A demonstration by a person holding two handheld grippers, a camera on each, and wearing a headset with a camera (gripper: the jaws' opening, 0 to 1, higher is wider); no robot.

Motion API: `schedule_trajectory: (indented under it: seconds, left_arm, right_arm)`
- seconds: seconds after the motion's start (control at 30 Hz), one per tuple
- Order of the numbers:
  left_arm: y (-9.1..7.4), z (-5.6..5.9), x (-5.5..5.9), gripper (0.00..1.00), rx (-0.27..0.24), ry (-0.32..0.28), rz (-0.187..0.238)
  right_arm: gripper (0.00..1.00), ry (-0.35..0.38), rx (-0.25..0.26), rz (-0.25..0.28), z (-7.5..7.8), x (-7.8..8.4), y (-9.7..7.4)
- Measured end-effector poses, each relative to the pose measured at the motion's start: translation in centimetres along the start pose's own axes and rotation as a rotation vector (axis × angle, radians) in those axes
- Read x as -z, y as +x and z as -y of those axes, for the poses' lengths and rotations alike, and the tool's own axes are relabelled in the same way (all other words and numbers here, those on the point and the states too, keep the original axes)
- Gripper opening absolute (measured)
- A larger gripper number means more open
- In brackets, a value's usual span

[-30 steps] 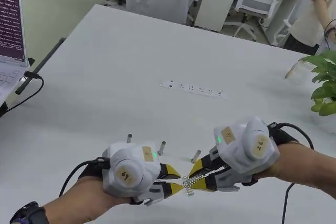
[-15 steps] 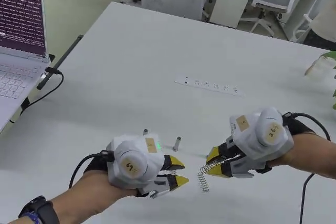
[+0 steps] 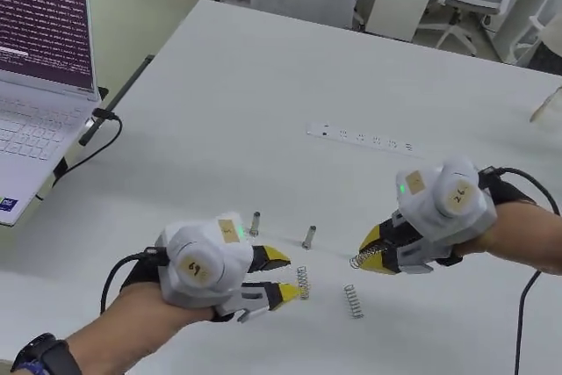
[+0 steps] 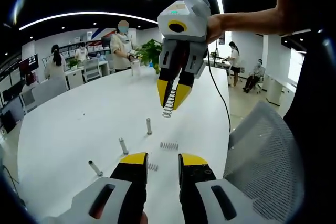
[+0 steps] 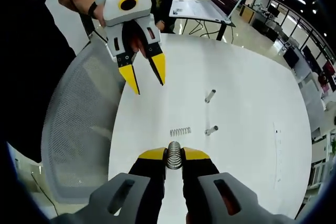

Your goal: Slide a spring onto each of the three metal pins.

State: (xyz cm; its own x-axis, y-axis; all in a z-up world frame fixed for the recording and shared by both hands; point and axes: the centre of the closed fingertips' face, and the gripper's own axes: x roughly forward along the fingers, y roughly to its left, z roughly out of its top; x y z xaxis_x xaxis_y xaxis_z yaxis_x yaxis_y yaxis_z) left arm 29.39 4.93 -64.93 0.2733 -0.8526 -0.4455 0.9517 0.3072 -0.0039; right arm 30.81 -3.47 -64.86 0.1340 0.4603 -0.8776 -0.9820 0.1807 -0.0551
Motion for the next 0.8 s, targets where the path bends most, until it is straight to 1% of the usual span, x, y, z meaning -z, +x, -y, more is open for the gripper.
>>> schedule_trajectory:
  seconds: [0.1,0.2,0.33,0.57,0.8]
  left_arm:
    - [-0.5,-0.4,0.4,0.19,-0.016,-0.011,-0.004]
    - [-1.2,-1.0,1.0,0.20,-0.044,-0.028,-0.008]
    - [-1.9,-1.6,1.4,0.23,-0.072,-0.047,-0.009]
    - [-3.2,-2.6,2.3,0.26,-0.116,-0.078,-0.015]
    - [-4.5,-3.6,3.7,0.31,-0.162,-0.107,-0.032]
  right_arm:
    - [0.08,-0.003,0.000,-0.009,0.6,0.1,0.3]
    - [0.08,0.000,-0.003,-0.009,1.1,0.0,0.7]
    - [0.08,-0.003,-0.002,-0.018,1.7,-0.1,1.3]
    - [0.08,0.004,-0.006,-0.029,2.6,-0.4,2.2]
    - [0.08,0.004,-0.015,-0.035,3.3,-0.8,3.2]
